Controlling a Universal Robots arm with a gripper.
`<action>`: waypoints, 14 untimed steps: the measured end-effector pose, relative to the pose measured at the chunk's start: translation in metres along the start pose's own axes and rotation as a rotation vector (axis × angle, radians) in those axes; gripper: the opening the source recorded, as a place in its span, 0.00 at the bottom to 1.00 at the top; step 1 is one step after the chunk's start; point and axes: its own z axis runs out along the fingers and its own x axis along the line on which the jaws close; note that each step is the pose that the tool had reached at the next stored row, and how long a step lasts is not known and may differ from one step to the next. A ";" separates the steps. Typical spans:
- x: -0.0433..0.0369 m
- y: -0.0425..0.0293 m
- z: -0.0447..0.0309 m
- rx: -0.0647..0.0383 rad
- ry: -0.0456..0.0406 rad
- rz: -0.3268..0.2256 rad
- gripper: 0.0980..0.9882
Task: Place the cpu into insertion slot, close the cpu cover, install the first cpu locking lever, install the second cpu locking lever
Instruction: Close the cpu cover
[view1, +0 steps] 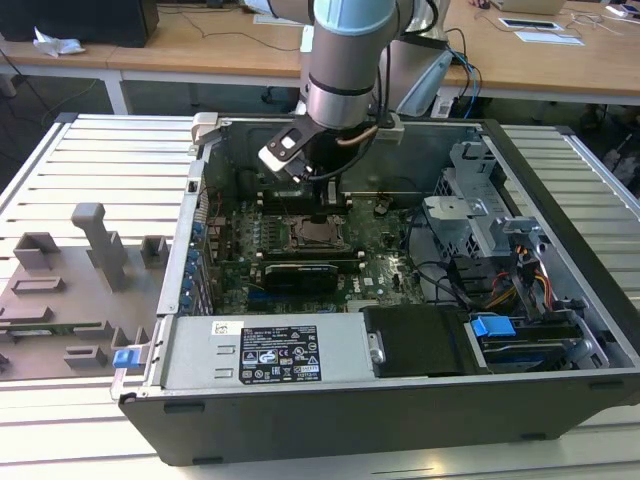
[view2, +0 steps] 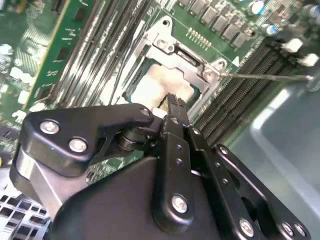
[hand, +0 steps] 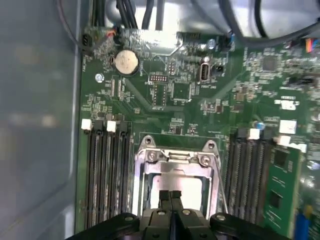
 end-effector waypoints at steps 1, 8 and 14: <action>0.0002 -0.0003 -0.0068 0.000 0.0001 0.000 0.01; 0.0007 -0.0019 -0.0379 0.000 0.0000 0.000 0.01; 0.0013 -0.0038 -0.0762 0.000 0.0000 0.000 0.01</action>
